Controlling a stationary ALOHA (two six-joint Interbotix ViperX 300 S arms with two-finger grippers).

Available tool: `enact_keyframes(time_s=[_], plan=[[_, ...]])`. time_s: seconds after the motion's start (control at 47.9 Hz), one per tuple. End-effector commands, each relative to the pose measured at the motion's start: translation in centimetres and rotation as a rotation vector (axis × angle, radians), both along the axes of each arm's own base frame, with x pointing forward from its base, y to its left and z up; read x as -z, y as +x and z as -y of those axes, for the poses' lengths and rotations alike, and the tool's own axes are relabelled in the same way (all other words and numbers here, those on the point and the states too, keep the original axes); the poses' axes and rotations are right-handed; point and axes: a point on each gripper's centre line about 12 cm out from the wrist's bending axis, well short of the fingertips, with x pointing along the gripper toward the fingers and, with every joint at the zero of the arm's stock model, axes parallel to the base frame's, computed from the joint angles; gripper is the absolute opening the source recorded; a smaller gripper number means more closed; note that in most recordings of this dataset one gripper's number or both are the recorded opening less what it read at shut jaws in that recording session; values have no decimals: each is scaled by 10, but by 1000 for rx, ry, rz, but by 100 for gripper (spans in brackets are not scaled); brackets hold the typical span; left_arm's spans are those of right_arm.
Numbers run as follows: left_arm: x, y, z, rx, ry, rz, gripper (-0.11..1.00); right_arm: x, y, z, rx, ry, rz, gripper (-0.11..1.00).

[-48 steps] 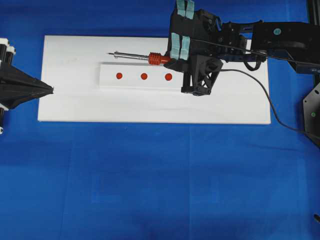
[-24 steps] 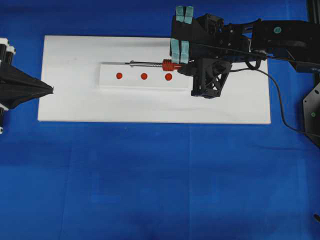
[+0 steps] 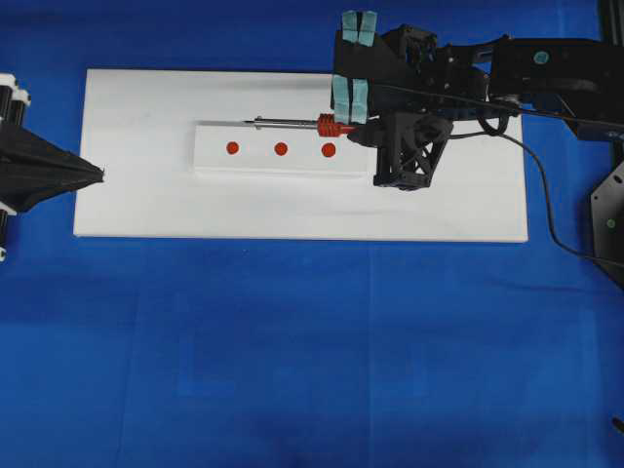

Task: Touch the tip of the soldering iron to the mark.
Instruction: 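Carry the iron tip-down over the white strip near the right red dot, then lower the iron tip onto the middle red dot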

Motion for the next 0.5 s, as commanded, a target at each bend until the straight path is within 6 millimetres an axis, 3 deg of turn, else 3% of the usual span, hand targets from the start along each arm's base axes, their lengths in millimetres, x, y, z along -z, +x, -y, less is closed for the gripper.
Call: enact_keyframes(time_s=[0.0, 0.48], plan=[[-4, 2, 1, 3, -1, 11, 0, -20, 1, 1, 3, -12, 56, 6], [-4, 1, 1, 3, 1, 12, 0, -18, 8, 3, 3, -15, 50, 6]])
